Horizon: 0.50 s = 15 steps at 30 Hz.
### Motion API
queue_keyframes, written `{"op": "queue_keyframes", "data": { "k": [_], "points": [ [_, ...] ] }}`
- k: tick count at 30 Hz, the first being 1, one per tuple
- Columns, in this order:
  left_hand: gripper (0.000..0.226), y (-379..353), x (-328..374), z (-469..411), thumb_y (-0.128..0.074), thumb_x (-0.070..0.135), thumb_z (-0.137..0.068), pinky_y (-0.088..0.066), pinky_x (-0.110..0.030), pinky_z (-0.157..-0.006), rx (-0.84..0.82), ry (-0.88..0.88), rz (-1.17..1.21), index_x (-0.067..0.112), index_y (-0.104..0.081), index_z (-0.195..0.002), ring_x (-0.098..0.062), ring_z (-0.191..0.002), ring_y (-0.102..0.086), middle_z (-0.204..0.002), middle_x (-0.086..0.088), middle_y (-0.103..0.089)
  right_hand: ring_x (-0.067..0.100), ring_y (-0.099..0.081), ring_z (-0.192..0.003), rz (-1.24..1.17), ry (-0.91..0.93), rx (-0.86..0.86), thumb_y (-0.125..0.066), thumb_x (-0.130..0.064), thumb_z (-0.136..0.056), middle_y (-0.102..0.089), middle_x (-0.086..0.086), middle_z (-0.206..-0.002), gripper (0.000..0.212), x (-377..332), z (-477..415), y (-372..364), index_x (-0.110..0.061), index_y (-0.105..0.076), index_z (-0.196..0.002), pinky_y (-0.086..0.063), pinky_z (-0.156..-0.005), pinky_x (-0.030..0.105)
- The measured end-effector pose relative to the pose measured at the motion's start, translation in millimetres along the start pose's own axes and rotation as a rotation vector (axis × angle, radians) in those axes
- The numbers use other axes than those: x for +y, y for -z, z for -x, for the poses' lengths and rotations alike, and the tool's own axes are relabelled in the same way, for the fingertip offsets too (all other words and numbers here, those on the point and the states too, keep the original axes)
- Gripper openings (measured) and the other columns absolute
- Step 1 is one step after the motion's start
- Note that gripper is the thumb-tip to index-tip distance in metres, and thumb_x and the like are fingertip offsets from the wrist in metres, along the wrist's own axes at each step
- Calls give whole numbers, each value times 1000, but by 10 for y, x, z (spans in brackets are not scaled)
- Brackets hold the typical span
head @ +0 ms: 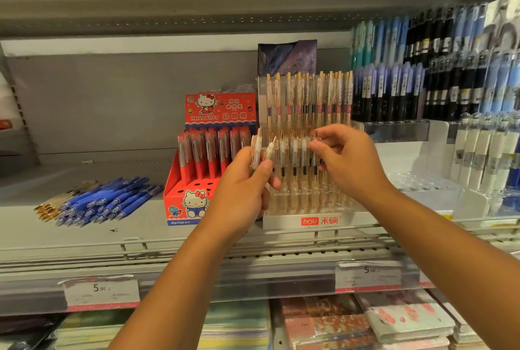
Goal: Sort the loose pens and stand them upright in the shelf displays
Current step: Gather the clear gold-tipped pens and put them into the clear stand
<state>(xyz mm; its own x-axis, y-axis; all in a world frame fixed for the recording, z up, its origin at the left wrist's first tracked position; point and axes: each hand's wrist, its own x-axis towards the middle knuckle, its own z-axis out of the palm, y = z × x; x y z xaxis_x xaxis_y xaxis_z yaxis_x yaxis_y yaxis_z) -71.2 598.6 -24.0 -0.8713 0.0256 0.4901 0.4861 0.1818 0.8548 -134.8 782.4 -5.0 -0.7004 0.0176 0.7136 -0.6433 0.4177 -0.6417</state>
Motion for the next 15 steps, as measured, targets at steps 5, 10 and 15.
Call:
{"op": "queue_keyframes", "data": {
  "k": [5, 10, 15],
  "points": [
    [13, -2, 13, 10, -46, 23, -104, -49, -23, -50, -32, -16, 36, 21, -58, -107, -17, -56, -59, -86, 2, -73, 15, -64, -84, 14, 4, -20, -69, -19, -90, -63, -4, -86, 17, -16, 1, 26, -22, -66, -107, -60, -73, 44],
    [9, -4, 18, 16, -50, 20, -102, -50, -24, -50, -26, -19, 51, 20, -57, -108, -19, -59, -64, -89, 0, -74, 0, -57, -77, 157, 74, 54, -72, -26, -88, -62, -5, -96, 30, -24, 32, 41, -23, -66, -117, -48, -72, 8],
    [10, 0, -7, 13, -56, 19, -99, -51, -24, -52, -40, -46, 26, 27, -59, -106, -20, -62, -69, -93, 3, -75, 1, -50, -71, 128, 125, 160, -68, -26, -89, -53, -4, -103, 25, -134, 121, 16, -23, -60, -112, -42, -67, 9]
  ]
}}
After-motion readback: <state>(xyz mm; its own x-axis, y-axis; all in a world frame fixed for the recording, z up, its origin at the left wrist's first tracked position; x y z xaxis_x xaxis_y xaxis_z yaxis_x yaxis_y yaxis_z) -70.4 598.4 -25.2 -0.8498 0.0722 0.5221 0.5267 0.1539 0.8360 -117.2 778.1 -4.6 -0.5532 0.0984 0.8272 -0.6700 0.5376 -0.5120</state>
